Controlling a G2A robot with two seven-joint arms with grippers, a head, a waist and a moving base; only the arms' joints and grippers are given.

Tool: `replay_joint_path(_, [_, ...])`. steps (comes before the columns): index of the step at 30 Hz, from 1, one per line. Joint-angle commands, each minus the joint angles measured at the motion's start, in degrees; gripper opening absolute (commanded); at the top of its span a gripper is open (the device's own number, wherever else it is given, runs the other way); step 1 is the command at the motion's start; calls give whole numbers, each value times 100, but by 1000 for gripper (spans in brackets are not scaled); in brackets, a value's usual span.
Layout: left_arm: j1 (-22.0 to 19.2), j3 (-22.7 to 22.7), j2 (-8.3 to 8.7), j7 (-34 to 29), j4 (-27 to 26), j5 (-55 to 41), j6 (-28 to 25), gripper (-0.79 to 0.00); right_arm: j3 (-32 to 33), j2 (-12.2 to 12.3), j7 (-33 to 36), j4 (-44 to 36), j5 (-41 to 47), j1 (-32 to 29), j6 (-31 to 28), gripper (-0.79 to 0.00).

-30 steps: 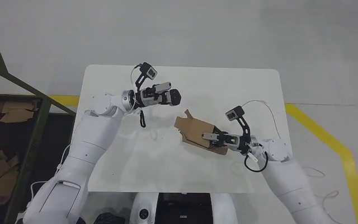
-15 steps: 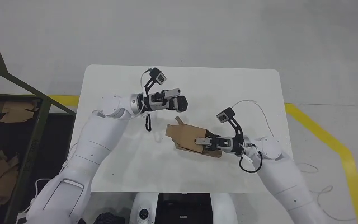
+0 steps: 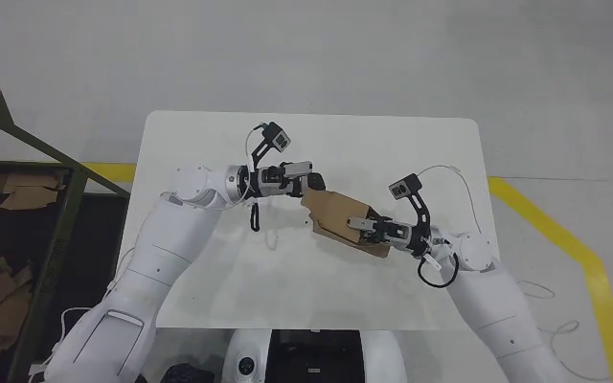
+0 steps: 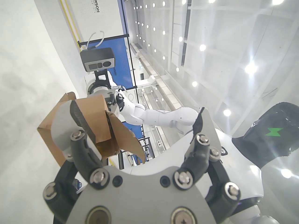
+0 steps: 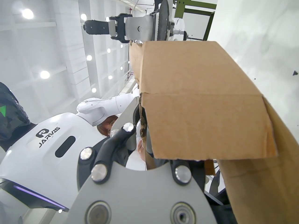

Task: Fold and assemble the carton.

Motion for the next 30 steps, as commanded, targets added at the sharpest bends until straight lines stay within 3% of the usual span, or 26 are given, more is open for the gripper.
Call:
replay_joint_path(1, [12, 14, -1, -11, -35, 5, 12, 0, -4, -2, -34, -10, -23, 1, 7, -785])
replay_joint_path(17, [-23, 110, -23, -74, -92, 53, 42, 0, -3, -9, -233, -93, -112, -5, 68, -785])
replay_joint_path(30, [7, -192, 57, 228, -24, 522, -194, 0, 247, 39, -207, -76, 32, -104, 95, -785])
